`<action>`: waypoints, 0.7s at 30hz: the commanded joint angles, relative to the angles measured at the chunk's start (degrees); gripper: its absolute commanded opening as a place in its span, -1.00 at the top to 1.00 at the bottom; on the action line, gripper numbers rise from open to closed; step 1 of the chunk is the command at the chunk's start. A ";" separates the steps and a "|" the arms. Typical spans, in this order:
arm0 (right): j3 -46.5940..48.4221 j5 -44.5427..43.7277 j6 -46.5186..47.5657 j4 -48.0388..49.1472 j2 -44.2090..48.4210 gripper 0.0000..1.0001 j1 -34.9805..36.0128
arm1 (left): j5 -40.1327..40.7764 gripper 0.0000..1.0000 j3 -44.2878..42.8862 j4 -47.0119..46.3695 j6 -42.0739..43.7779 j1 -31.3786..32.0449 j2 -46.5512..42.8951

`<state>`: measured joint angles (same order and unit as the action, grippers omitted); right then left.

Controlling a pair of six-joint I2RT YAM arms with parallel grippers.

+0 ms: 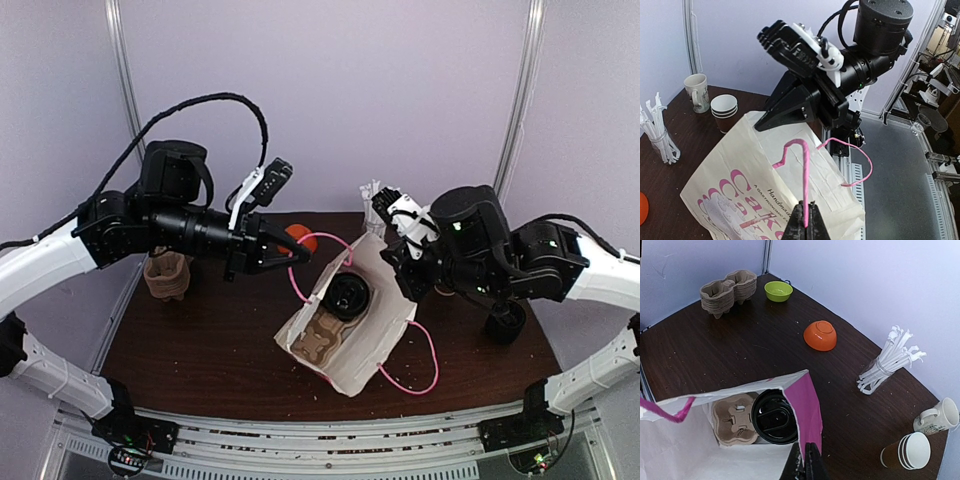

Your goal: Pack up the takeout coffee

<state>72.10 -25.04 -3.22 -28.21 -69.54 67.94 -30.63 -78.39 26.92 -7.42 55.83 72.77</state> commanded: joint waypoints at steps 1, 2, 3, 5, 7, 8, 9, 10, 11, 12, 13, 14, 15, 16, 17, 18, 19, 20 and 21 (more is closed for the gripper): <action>9.28 2.62 -4.88 -8.09 -5.61 1.00 -2.17 | 2.01 1.00 -0.04 -6.06 -5.77 0.16 -0.77; 10.98 3.98 -5.62 -9.74 -6.62 1.00 -2.98 | 2.93 1.00 0.34 -7.02 -7.42 0.15 -0.75; 12.78 5.56 -6.37 -11.68 -7.54 1.00 -3.89 | 4.09 1.00 0.84 -8.08 -8.84 0.15 -0.90; 16.19 9.05 -7.88 -14.51 -9.70 1.00 -6.59 | 7.32 1.00 3.08 -11.66 -12.75 0.15 -1.65; 19.52 11.62 -8.91 -16.36 -11.94 1.00 -8.65 | 9.87 1.00 5.50 -14.69 -15.78 0.07 -2.73; 20.61 12.92 -9.43 -17.21 -13.20 1.00 -9.53 | 11.81 1.00 6.35 -15.34 -17.18 0.02 -3.08; 21.82 14.10 -9.97 -17.92 -14.46 1.00 -10.69 | 13.42 1.00 6.78 -15.39 -18.41 -0.13 -3.34; 22.71 14.90 -10.41 -18.40 -15.86 1.00 -11.11 | 15.19 1.00 6.98 -14.98 -19.42 -0.41 -3.58; 23.68 16.04 -10.76 -18.92 -17.13 1.00 -11.97 | 17.64 1.00 7.02 -14.13 -20.79 -0.61 -3.76; 24.59 16.89 -11.02 -19.11 -18.42 1.00 -12.31 | 19.48 1.00 7.02 -13.12 -22.16 -1.09 -3.84; 25.45 17.52 -11.28 -19.17 -19.46 1.00 -12.52 | 21.26 1.00 6.96 -12.00 -23.36 -1.73 -3.93; 26.40 18.11 -11.50 -19.15 -20.38 1.00 -12.73 | 22.83 1.00 6.83 -10.69 -24.50 -2.30 -4.03; 27.22 18.56 -11.68 -19.07 -21.17 1.00 -12.89 | 24.44 1.00 6.65 -9.53 -25.53 -2.90 -4.13; 28.17 19.20 -11.79 -18.88 -21.97 0.83 -13.06 | 25.33 1.00 6.59 -8.52 -25.91 -3.38 -4.21; 29.29 19.71 -11.91 -18.87 -22.56 0.48 -13.16 | 26.38 1.00 6.52 -7.49 -26.24 -3.84 -4.40; 30.52 20.24 -12.09 -18.94 -23.14 0.31 -13.31 | 26.88 1.00 6.54 -6.62 -26.57 -4.24 -4.64; 31.95 20.61 -12.21 -19.11 -23.54 0.13 -13.36 | 26.91 1.00 6.69 -6.09 -26.63 -4.70 -4.83; 33.21 21.05 -12.42 -19.26 -23.97 -0.07 -13.50 | 27.17 1.00 6.90 -5.49 -26.82 -5.13 -5.16; 34.56 21.30 -12.68 -19.25 -24.36 -0.18 -13.74 | 27.60 1.00 7.05 -4.82 -27.12 -5.53 -5.29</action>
<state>101.16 -6.72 -14.37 -46.22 -93.82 54.83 -7.44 -71.72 19.97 -31.48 51.64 69.23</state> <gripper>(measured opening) 0.479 0.009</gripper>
